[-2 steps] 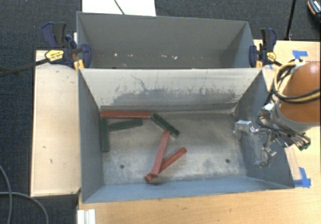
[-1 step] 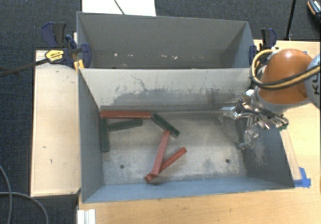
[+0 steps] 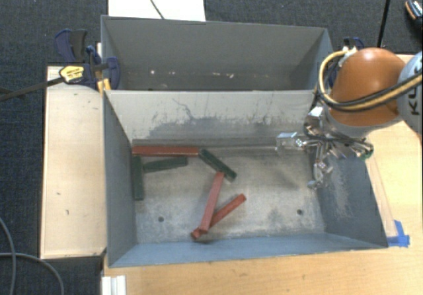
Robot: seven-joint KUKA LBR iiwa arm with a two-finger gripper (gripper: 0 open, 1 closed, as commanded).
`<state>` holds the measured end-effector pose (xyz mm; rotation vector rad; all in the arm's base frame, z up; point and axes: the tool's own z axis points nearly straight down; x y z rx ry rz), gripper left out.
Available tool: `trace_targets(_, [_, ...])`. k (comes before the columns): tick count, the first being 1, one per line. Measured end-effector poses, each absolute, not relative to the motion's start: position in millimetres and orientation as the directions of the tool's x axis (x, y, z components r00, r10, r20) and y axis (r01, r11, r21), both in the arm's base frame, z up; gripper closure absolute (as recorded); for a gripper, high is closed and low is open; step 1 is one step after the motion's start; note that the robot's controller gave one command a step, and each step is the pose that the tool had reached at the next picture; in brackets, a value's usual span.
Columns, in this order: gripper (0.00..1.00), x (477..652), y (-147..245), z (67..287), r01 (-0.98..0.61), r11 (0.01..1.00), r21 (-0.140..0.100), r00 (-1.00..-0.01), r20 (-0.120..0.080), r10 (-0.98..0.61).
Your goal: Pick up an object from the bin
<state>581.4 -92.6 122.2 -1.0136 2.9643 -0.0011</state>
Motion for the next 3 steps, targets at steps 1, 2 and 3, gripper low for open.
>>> trace_targets(1, [0.0, 578.7, 7.6, 113.7, -0.611, 0.791, 0.004, -0.791, -0.005, -0.611])
trace_targets(2, [0.0, 593.3, 15.6, 104.7, -0.73, 0.683, -0.002, -0.683, -0.005, -0.73])
trace_targets(3, [0.0, 578.1, 90.1, 69.6, -0.811, 0.585, 0.003, -0.585, -0.002, -0.811])
